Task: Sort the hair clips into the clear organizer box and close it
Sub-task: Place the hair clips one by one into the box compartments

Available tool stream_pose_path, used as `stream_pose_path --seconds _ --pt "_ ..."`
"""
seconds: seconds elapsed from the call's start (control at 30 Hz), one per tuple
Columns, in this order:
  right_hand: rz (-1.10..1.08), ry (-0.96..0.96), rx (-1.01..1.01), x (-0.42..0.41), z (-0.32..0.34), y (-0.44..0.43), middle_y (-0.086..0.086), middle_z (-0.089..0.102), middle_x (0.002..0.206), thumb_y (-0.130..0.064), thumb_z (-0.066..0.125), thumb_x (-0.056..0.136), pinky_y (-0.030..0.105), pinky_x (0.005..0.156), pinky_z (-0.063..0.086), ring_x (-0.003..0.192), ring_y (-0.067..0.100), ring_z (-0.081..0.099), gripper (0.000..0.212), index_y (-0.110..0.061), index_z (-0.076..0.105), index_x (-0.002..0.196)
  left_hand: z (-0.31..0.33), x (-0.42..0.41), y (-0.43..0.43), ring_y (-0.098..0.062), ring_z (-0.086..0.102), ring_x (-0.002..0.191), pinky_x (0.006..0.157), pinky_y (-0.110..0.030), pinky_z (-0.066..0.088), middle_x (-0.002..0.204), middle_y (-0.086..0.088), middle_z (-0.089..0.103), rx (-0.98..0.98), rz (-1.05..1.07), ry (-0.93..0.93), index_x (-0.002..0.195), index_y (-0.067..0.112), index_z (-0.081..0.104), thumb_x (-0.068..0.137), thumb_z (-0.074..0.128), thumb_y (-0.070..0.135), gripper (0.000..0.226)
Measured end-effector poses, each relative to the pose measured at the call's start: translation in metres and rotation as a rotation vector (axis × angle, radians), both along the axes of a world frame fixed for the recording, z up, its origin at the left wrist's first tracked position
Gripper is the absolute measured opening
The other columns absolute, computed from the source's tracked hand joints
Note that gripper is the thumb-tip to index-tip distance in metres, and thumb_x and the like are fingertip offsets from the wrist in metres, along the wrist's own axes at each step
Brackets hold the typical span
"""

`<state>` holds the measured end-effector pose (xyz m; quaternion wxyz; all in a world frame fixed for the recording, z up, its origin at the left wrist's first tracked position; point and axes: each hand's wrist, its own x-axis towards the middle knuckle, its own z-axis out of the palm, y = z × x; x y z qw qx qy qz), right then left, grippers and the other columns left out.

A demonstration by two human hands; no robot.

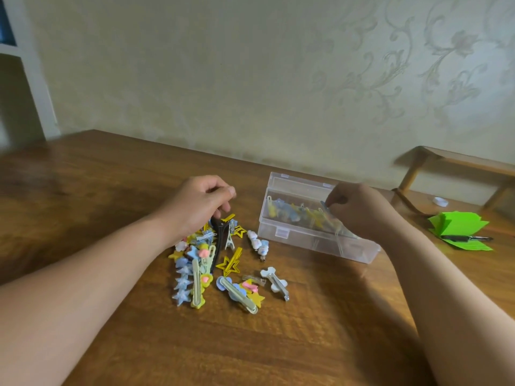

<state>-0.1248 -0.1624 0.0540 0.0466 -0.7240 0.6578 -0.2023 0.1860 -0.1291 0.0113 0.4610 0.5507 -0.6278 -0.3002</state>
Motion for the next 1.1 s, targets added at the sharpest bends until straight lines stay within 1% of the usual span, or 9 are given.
stream_pose_path --seconds 0.1,0.3,0.5,0.67,0.73,0.87,0.97,1.03,1.1 --pt "0.006 0.002 0.026 0.0 0.0 0.001 -0.01 0.074 0.093 -0.019 0.058 0.093 0.041 0.083 0.06 0.086 0.013 0.065 0.02 -0.03 0.075 0.094 0.0 0.0 0.001 -0.016 0.068 0.076 0.086 -0.044 0.057 0.086 -0.001 0.077 0.001 0.0 -0.015 0.099 0.019 0.078 0.104 0.062 0.031 0.02" --pt "-0.006 0.025 0.05 0.001 0.001 0.004 -0.011 0.073 0.092 -0.02 0.054 0.094 0.042 0.084 0.06 0.086 0.015 0.066 0.023 -0.031 0.074 0.091 0.0 0.001 0.001 -0.017 0.069 0.076 0.089 -0.049 0.058 0.085 0.0 0.077 0.0 0.002 -0.018 0.099 0.02 0.078 0.104 0.062 0.031 0.02" --pt "0.006 0.025 0.07 0.003 0.004 0.009 -0.012 0.074 0.089 -0.024 0.053 0.095 0.045 0.088 0.06 0.087 0.016 0.067 0.024 -0.033 0.074 0.087 0.001 0.001 0.001 -0.017 0.069 0.076 0.089 -0.049 0.058 0.085 0.0 0.077 0.002 0.003 -0.02 0.099 0.021 0.078 0.103 0.063 0.031 0.019" --pt "0.025 0.015 0.07 0.003 0.006 0.01 -0.017 0.073 0.094 -0.033 0.05 0.094 0.046 0.095 0.055 0.093 0.016 0.066 0.025 -0.04 0.073 0.089 0.001 0.001 0.001 -0.017 0.069 0.078 0.089 -0.047 0.058 0.086 0.0 0.077 0.0 -0.005 -0.029 0.1 0.021 0.078 0.104 0.062 0.032 0.02" --pt "0.02 -0.032 0.049 0.002 0.007 0.01 -0.016 0.073 0.094 -0.033 0.049 0.094 0.043 0.09 0.054 0.091 0.018 0.065 0.025 -0.04 0.073 0.091 0.001 0.001 0.001 -0.017 0.069 0.078 0.088 -0.047 0.058 0.087 0.0 0.076 -0.003 -0.004 -0.027 0.1 0.021 0.078 0.104 0.062 0.032 0.02" --pt "0.019 -0.152 -0.031 0.001 0.01 0.012 -0.009 0.075 0.09 -0.025 0.048 0.099 0.03 0.062 0.044 0.071 0.019 0.063 0.027 -0.034 0.073 0.098 0.0 0.0 0.001 -0.017 0.069 0.078 0.088 -0.047 0.058 0.087 -0.001 0.076 -0.005 -0.003 -0.031 0.1 0.02 0.078 0.104 0.061 0.031 0.02" --pt "0.055 -0.211 -0.121 0.007 0.018 0.021 -0.004 0.074 0.089 -0.021 0.048 0.102 0.026 0.052 0.042 0.059 0.013 0.059 0.027 -0.025 0.074 0.106 0.0 0.0 0.002 -0.018 0.069 0.079 0.089 -0.048 0.058 0.088 -0.002 0.076 -0.008 0.003 -0.034 0.101 0.02 0.078 0.104 0.061 0.03 0.02" --pt "0.107 -0.229 -0.137 0.014 0.026 0.029 -0.005 0.074 0.087 -0.018 0.05 0.101 0.017 0.044 0.041 0.054 0.005 0.057 0.026 -0.025 0.075 0.106 0.0 0.001 0.003 -0.019 0.069 0.079 0.089 -0.047 0.057 0.089 -0.002 0.076 -0.007 0.003 -0.035 0.102 0.019 0.078 0.105 0.061 0.031 0.021" --pt "0.203 -0.165 -0.091 0.024 0.033 0.038 -0.008 0.075 0.084 -0.018 0.054 0.101 0.015 0.047 0.046 0.058 0.004 0.063 0.023 -0.027 0.075 0.105 0.0 0.001 0.003 -0.018 0.07 0.08 0.088 -0.045 0.057 0.09 -0.002 0.076 -0.011 0.002 -0.043 0.102 0.019 0.077 0.105 0.061 0.031 0.021"
